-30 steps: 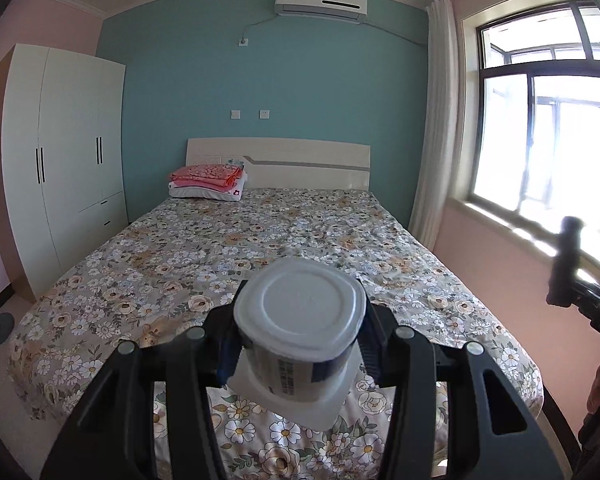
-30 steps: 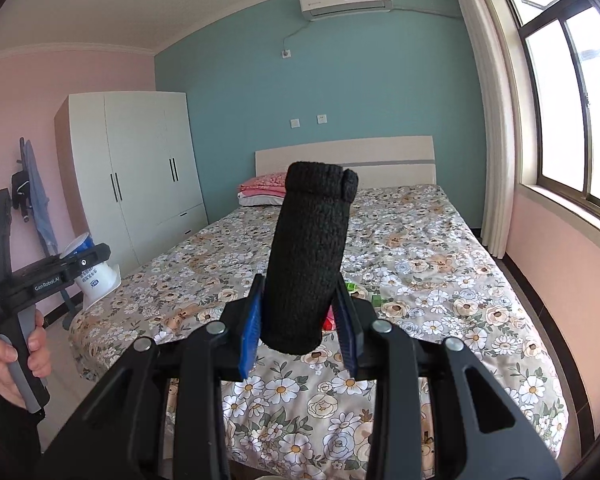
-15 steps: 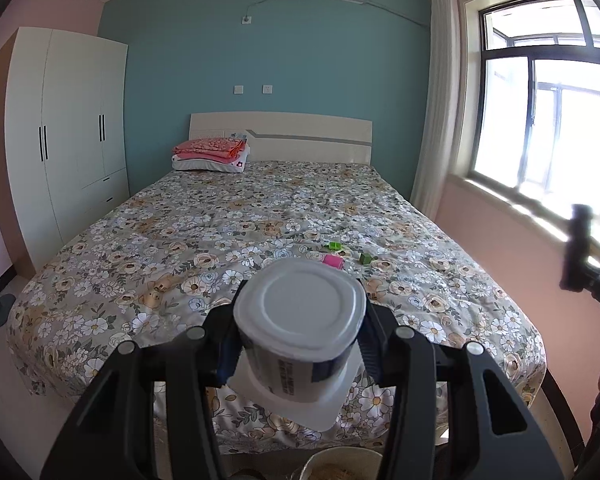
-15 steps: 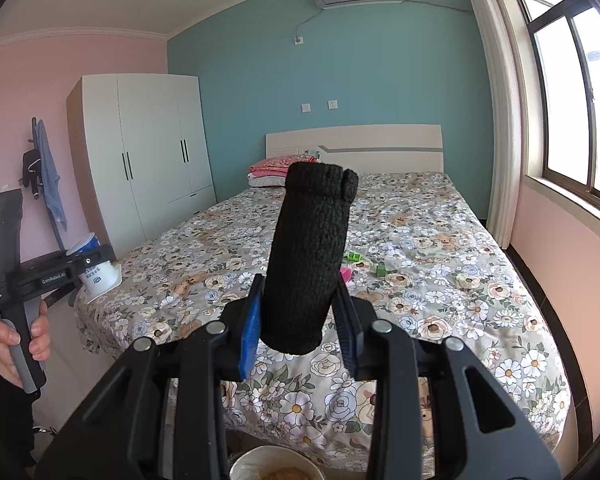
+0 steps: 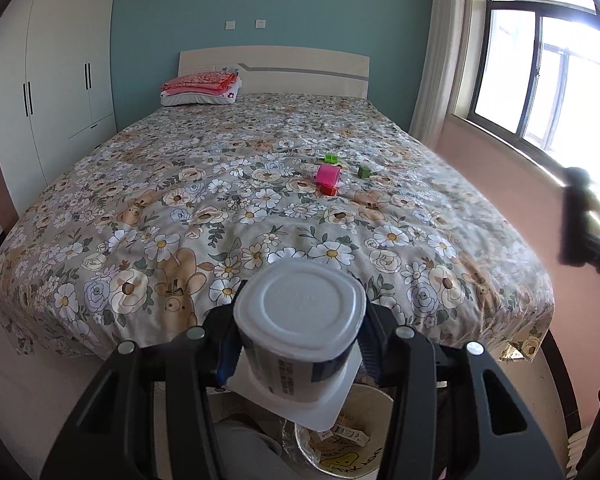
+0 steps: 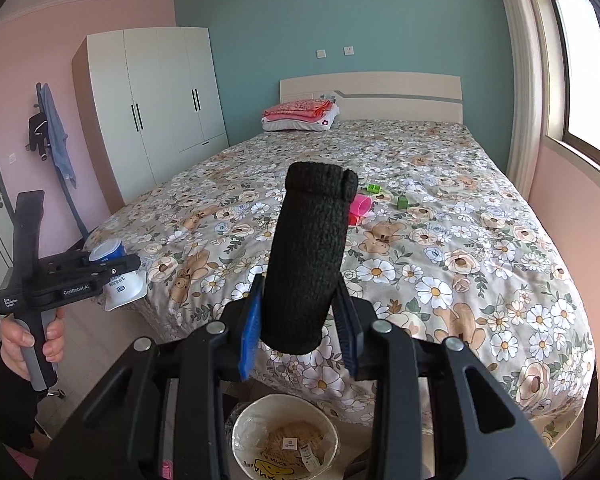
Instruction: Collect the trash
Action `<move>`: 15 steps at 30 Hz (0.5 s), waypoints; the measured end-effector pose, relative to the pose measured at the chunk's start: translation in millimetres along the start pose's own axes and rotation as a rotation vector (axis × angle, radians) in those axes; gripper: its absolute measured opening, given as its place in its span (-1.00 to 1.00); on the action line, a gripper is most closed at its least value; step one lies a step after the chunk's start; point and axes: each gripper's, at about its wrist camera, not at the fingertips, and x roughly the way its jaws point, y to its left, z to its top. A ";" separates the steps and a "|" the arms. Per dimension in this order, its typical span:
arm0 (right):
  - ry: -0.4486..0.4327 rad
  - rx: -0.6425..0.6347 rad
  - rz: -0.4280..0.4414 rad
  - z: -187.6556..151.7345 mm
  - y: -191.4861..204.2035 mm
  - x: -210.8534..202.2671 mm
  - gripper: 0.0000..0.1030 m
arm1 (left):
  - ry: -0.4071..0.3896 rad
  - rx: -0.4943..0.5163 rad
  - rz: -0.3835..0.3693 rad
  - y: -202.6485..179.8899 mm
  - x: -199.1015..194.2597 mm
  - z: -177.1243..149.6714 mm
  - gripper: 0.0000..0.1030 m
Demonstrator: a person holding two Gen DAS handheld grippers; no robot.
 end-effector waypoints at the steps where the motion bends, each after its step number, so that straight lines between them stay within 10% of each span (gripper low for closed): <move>1: 0.017 0.003 0.003 -6.4 0.8 6.0 -0.33 | 0.019 -0.002 -0.006 0.0 5.3 -6.1 -0.01; 15: 0.237 0.056 0.031 -85.6 1.2 74.3 -0.33 | 0.241 -0.028 -0.079 -1.2 72.4 -77.9 -0.01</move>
